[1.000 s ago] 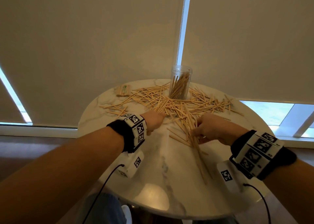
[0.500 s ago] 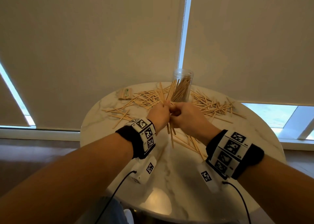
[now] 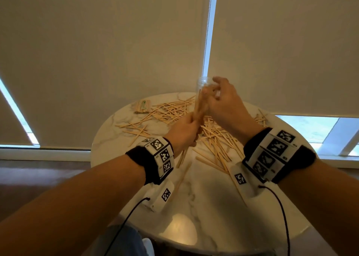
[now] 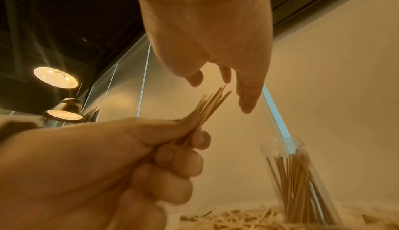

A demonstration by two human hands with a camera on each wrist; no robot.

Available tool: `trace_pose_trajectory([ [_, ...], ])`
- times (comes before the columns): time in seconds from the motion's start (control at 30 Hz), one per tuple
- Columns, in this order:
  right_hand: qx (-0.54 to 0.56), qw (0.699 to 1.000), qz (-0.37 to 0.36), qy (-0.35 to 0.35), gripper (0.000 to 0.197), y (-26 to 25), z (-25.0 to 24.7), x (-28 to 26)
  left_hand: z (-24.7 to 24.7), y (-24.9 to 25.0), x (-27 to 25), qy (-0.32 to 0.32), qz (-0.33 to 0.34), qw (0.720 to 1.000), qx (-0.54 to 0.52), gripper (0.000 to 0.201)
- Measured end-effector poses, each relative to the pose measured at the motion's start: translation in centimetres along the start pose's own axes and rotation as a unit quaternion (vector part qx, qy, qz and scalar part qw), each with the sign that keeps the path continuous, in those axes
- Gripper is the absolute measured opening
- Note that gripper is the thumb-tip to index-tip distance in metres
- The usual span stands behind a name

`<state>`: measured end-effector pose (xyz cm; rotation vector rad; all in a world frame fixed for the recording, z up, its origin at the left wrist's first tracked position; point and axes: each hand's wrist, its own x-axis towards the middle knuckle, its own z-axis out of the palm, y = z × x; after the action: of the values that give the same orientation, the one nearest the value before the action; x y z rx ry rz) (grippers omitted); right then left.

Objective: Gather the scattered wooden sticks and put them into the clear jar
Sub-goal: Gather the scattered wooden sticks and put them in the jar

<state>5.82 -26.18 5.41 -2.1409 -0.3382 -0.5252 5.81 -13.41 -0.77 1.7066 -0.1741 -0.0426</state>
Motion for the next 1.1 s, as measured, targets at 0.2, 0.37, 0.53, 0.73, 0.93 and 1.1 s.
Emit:
trace_pose_trajectory([
  [0.2,-0.07,0.982,0.019,-0.173,0.043,-0.6,0.0,1.1,1.7,1.2,-1.4,-0.059,-0.013,0.998,-0.022,0.031],
  [0.37,-0.074,0.982,0.079,-0.157,0.042,1.7,-1.4,-0.3,-1.6,-0.2,-0.6,-0.076,-0.048,0.95,0.3,0.04],
  [0.53,-0.381,0.829,0.147,-0.382,0.065,4.7,-1.1,-3.4,-2.9,-1.4,-2.0,-0.142,-0.125,0.81,0.556,0.057],
  [0.73,-0.397,0.824,0.123,-0.385,0.05,5.4,1.0,-3.7,-1.1,-1.9,-2.7,-0.173,-0.082,0.777,0.6,0.031],
  [0.93,-0.352,0.834,0.17,-0.389,0.028,5.5,1.3,-3.1,-0.4,-2.0,-2.4,-0.166,-0.07,0.76,0.625,0.021],
  [1.1,-0.399,0.815,0.137,-0.398,0.032,4.9,0.9,-3.9,-0.9,-1.9,-1.4,-0.115,-0.053,0.858,0.497,0.02],
])
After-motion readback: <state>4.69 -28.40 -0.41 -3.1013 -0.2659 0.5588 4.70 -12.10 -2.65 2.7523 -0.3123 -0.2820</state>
